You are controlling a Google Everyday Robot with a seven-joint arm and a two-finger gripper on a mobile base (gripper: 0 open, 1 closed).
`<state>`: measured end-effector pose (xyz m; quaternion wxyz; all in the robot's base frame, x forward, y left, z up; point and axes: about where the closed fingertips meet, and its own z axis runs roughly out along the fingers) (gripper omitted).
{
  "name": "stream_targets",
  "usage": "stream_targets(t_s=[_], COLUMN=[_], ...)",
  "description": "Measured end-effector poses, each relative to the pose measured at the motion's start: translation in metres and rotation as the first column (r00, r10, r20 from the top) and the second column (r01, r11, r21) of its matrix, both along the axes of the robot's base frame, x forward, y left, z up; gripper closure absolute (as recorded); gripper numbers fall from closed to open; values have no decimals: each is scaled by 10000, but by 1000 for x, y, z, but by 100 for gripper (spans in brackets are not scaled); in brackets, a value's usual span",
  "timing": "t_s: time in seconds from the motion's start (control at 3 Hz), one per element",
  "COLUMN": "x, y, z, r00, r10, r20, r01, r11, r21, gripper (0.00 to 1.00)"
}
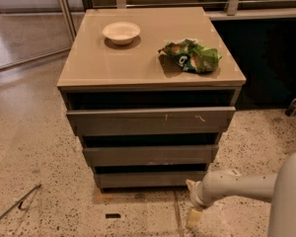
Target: Open bottom drawer
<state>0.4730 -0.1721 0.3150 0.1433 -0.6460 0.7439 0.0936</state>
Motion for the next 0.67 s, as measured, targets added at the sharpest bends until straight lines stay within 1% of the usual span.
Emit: stream_targets(t_s=[0.33,0.67], x=[-7,-7], y=[7,7], z=[-35,-35], r00=[9992,9992], r10=[-121,-120], r20=[-372,-376], r01=[131,129], r11=[9996,9996], r21=[249,249], gripper=[0,0])
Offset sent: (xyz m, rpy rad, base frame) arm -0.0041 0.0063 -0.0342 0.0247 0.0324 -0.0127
